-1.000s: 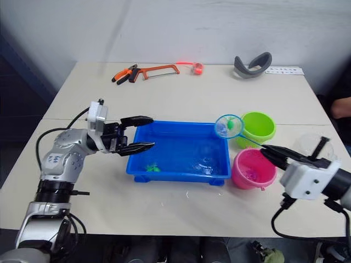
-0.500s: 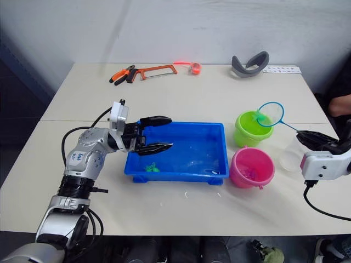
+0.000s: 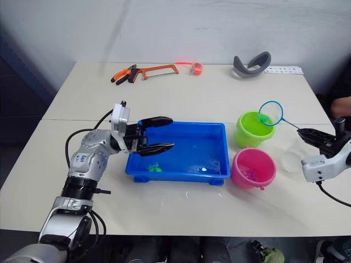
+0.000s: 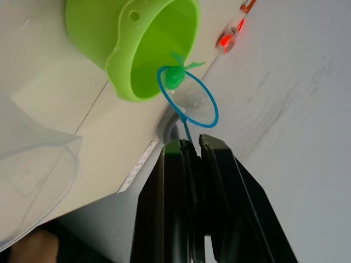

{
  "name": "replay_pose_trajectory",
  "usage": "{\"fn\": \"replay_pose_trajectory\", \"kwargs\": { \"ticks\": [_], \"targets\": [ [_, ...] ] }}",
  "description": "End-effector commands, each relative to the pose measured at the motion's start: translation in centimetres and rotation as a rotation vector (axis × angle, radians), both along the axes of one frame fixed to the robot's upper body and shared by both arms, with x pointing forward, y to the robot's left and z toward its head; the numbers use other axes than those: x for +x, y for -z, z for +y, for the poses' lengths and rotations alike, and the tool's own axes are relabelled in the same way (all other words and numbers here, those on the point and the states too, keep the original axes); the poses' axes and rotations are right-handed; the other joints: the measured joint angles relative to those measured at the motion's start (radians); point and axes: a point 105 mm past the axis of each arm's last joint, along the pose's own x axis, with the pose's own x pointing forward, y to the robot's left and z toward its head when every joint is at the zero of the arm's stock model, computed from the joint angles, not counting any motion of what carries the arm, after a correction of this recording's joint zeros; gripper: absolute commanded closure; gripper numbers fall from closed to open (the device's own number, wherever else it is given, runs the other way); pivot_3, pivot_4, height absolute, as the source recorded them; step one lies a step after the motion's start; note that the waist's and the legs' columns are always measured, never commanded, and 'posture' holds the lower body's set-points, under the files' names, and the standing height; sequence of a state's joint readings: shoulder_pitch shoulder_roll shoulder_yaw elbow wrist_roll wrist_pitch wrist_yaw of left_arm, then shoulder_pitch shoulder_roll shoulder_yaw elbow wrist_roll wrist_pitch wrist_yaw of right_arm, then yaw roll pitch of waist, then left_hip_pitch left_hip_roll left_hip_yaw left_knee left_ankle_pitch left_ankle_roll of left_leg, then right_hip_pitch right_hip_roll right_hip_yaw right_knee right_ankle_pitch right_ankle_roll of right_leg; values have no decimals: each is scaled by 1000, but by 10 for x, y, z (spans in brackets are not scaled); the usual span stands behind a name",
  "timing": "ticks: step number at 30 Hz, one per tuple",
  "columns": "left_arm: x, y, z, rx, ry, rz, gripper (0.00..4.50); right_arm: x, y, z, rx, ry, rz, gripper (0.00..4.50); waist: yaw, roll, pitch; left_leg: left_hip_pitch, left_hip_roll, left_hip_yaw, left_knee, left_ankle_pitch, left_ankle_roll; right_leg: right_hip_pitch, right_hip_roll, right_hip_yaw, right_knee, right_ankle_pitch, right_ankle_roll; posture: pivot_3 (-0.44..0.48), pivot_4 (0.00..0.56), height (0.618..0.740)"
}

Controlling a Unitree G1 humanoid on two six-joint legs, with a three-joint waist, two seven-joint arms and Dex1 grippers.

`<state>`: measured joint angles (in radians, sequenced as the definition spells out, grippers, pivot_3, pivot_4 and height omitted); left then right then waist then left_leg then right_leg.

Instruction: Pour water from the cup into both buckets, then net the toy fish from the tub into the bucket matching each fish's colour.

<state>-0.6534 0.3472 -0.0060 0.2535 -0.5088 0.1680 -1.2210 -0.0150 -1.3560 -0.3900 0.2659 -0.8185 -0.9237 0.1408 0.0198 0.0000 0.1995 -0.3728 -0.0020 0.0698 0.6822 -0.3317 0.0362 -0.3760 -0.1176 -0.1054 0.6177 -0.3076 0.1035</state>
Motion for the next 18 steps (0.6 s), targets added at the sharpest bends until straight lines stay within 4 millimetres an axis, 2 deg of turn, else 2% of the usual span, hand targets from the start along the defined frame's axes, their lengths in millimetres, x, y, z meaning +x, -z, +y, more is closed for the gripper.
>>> {"fn": "replay_pose_trajectory", "kwargs": {
  "ticks": [1,9,18],
  "targets": [
    [1,-3,2,-23,-8,-18,52,-1,-18,3,-96,-74,-65,4500,-1,0,0,0,0,0,0,0,0,0,0,0,0,0,0,0,150,740],
    [8,-3,-5,-47,6,-30,52,5,-8,-4,-273,-110,-22,4500,-2,1,0,-1,1,0,0,0,-1,0,1,0,-1,0,0,0,150,740],
    [13,-2,-8,-67,-3,-40,52,15,-17,-2,-279,-95,-63,4500,-6,1,0,-1,1,0,0,0,-1,-1,2,0,-1,0,0,0,150,740]
  ]
}}
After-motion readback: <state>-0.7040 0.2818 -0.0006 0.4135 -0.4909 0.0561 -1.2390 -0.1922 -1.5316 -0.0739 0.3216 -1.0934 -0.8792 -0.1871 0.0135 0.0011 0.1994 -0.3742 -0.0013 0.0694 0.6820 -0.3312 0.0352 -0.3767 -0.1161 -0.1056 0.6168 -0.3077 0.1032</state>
